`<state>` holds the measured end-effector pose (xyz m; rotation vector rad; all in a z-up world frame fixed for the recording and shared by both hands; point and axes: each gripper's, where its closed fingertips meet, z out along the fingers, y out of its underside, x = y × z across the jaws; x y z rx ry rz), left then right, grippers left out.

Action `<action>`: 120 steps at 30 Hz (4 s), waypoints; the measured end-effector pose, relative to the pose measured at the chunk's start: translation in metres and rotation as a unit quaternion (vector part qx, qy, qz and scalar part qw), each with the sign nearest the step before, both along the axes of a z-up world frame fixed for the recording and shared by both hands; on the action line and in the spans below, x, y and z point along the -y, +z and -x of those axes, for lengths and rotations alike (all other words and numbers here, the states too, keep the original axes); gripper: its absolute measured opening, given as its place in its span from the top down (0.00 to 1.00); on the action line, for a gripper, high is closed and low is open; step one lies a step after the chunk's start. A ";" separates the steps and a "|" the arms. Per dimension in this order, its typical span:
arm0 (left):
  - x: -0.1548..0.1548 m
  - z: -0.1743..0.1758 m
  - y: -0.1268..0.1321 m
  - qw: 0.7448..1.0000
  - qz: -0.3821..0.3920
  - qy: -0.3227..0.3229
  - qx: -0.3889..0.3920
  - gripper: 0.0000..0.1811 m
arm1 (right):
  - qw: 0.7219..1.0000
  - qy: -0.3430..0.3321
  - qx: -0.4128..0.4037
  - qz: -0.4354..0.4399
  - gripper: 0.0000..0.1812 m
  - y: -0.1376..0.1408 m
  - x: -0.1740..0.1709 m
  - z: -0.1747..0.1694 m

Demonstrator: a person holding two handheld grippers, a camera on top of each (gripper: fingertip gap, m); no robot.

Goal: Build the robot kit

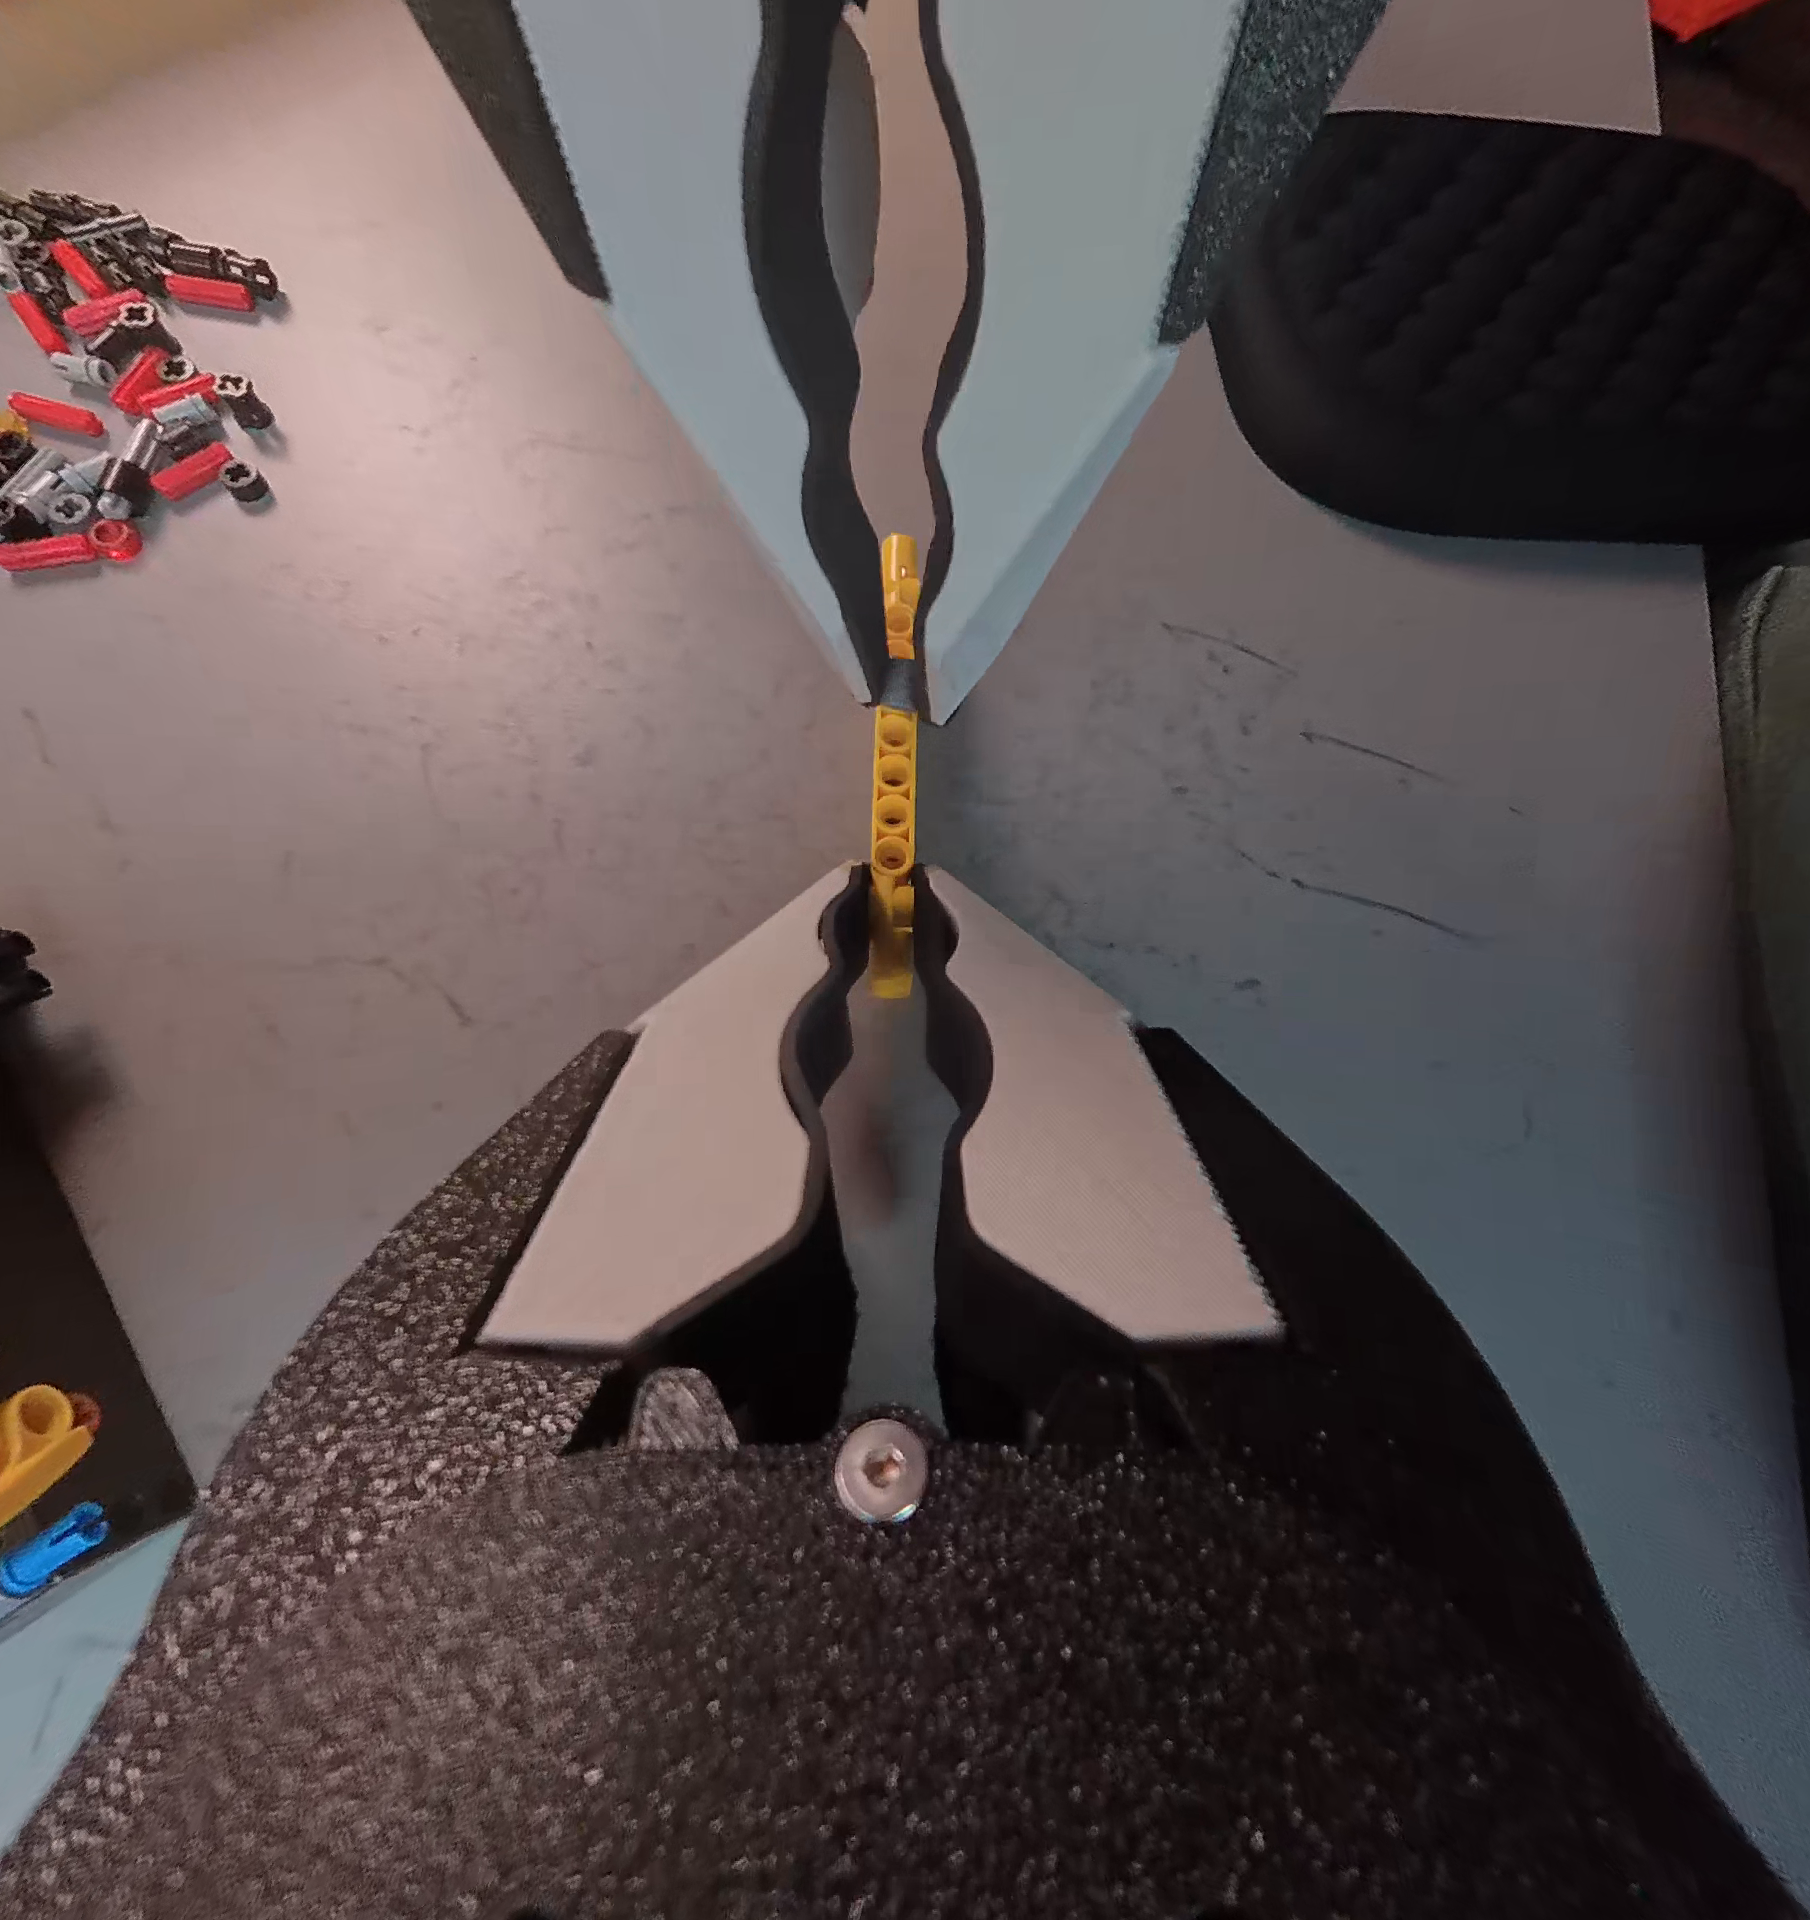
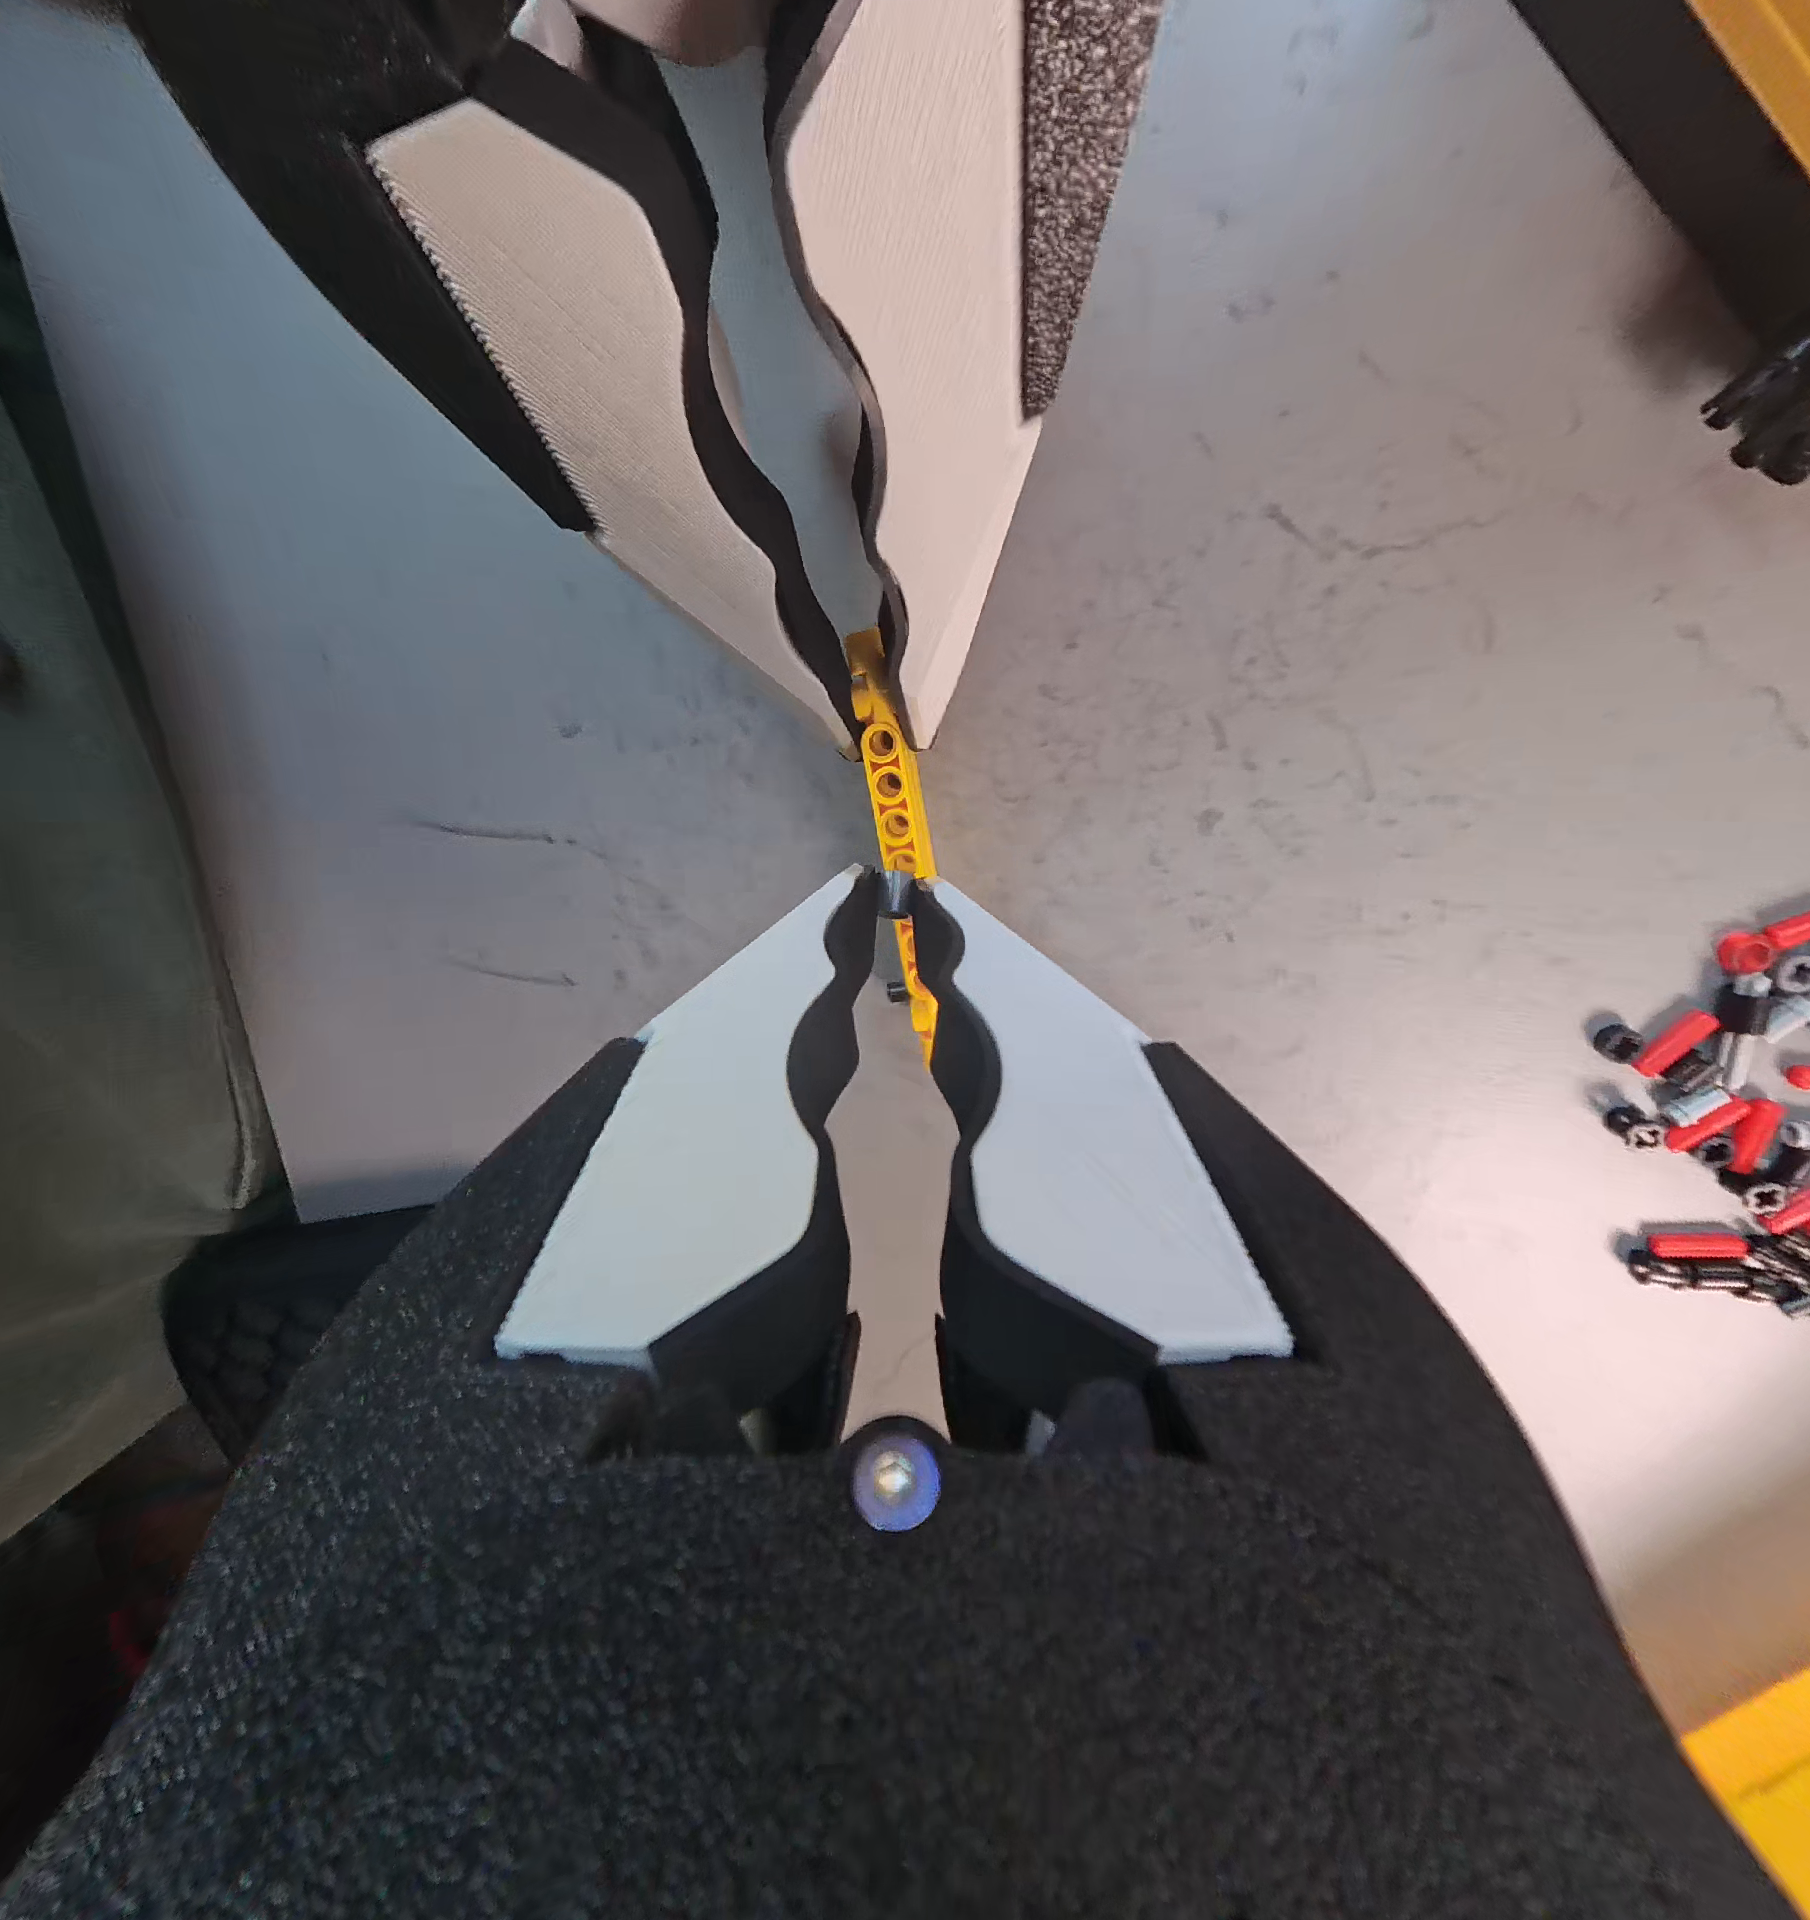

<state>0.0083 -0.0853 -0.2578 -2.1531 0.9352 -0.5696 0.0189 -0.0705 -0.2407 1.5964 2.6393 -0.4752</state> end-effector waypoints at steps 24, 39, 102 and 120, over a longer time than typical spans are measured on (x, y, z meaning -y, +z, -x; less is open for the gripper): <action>0.000 -0.001 0.000 1.000 0.011 0.008 0.002 0.96 | 0.985 -0.014 -0.171 0.009 0.97 0.002 -0.003 -0.001; 0.001 0.000 0.000 1.000 -0.001 0.004 -0.011 0.96 | 0.989 -0.057 -0.017 0.138 0.97 0.001 0.002 -0.005; 0.006 0.001 -0.007 0.999 -0.023 -0.027 -0.035 0.96 | 0.936 -0.160 -0.311 0.034 0.85 0.030 -0.033 -0.033; -0.008 0.015 0.038 0.992 -0.080 0.024 0.093 0.85 | 0.899 -0.333 -0.283 -0.026 0.90 -0.005 -0.109 -0.093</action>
